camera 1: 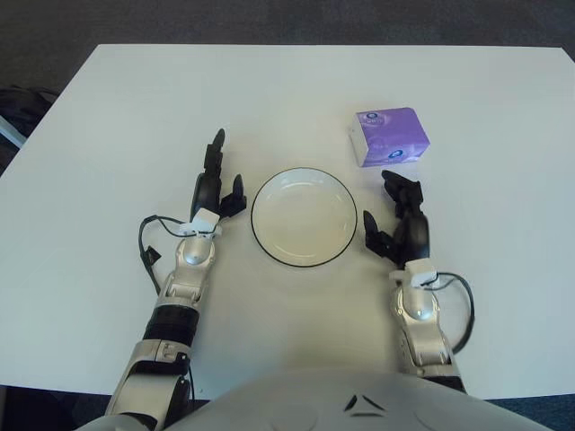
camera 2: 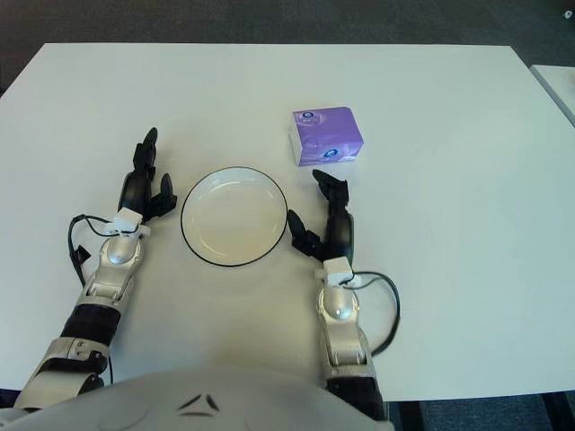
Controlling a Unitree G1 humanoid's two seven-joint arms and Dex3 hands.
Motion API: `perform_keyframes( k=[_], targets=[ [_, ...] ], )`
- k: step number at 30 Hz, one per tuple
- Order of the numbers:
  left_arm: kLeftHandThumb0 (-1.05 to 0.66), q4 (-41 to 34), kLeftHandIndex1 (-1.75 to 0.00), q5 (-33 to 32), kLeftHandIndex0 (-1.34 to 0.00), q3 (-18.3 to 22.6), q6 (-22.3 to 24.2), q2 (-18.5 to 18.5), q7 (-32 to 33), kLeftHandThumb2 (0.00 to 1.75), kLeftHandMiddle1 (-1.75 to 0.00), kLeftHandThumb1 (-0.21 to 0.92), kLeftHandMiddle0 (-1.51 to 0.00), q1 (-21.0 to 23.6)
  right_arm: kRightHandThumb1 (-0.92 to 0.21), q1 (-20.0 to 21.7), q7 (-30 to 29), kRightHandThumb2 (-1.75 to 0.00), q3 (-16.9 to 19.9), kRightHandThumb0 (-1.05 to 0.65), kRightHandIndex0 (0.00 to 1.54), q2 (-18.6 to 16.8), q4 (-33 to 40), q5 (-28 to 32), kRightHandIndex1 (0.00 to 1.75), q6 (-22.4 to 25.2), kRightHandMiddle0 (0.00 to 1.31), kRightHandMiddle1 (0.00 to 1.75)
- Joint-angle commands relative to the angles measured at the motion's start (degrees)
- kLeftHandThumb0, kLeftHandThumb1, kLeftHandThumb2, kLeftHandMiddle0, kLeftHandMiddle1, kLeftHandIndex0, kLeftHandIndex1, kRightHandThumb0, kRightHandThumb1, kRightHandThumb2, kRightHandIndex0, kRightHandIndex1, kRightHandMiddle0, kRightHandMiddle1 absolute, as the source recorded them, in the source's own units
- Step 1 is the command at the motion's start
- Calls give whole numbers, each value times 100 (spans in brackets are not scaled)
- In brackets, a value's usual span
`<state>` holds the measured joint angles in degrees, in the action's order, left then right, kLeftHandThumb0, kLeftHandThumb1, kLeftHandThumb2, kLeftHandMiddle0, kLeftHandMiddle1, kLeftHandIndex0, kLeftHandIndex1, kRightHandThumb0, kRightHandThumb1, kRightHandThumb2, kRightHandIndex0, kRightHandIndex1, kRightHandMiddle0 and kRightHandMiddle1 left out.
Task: Put the tissue paper into the plate.
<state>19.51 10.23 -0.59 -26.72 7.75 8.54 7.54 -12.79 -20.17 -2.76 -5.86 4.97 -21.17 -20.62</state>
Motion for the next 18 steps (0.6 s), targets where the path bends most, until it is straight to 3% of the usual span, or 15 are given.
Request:
perform_keyframes(
  k=[1, 8, 12, 18],
  targets=[
    [-84, 865, -30, 49, 0, -218, 14, -392, 100, 91, 0, 92, -11, -661, -82, 314, -663, -60, 316, -62, 16, 111, 366, -670, 60, -47, 0, 89],
    [-84, 978, -29, 49, 0, -236, -17, -414, 122, 92, 0, 92, -11, -591, -83, 1074, -1437, -59, 568, -62, 16, 493, 75, -1294, 57, -233, 0, 88],
    [-84, 1033, -28, 48, 0, -245, -33, -431, 141, 92, 0, 92, -11, -559, -82, 1277, -1851, -59, 578, -61, 16, 641, -185, -1549, 56, -327, 0, 87],
    [-84, 1114, -28, 55, 0, -243, -76, -457, 183, 93, 0, 92, -11, -525, -80, 1689, -1983, -59, 632, -61, 16, 887, -306, -1630, 53, -246, 0, 84]
  ],
)
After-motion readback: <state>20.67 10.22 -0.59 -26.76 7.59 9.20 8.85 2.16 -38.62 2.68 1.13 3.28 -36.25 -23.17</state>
